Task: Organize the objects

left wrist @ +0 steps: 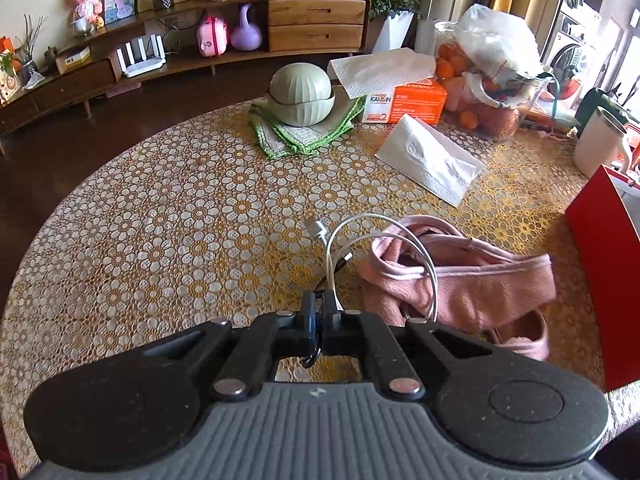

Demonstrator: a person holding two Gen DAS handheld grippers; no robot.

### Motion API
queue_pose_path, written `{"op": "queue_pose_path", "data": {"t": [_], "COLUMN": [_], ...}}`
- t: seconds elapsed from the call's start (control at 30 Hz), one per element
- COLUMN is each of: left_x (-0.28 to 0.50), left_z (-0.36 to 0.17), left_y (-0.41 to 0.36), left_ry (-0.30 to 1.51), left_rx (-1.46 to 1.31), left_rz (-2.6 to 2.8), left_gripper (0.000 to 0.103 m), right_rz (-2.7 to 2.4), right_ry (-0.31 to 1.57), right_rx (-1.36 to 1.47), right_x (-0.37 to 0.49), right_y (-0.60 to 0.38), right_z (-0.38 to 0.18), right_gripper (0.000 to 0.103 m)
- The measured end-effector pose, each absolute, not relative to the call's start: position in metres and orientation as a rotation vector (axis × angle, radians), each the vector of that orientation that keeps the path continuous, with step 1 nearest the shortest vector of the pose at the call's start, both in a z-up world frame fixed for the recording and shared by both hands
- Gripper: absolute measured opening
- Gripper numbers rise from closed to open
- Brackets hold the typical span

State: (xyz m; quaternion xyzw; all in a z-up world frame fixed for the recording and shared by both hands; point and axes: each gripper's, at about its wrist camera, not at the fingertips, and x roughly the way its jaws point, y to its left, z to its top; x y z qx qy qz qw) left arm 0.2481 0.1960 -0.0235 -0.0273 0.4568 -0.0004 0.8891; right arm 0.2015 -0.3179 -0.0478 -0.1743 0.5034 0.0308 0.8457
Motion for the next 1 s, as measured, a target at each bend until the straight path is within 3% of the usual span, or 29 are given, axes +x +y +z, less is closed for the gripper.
{"op": "queue_pose_path", "data": {"t": [0.5, 0.83, 1.0], "left_x": [0.223, 0.219, 0.231], "left_z": [0.032, -0.012, -0.042], "left_y": [0.201, 0.196, 0.195], "left_ry": [0.868, 0.959, 1.037], "left_rx": [0.025, -0.047, -0.128], "left_rz": [0.069, 0.019, 0.022], "left_gripper": [0.000, 0.000, 0.010], "right_rz": [0.081, 0.082, 0.081], "right_ry": [1.042, 1.042, 1.044], "right_rx": [-0.364, -0.366, -0.365], "right_x": [0.199, 0.199, 0.200], "right_y": [-0.320, -0.320, -0.320], "right_z": [-0.048, -0.048, -0.048], "right_gripper": [0.010, 0.010, 0.010]}}
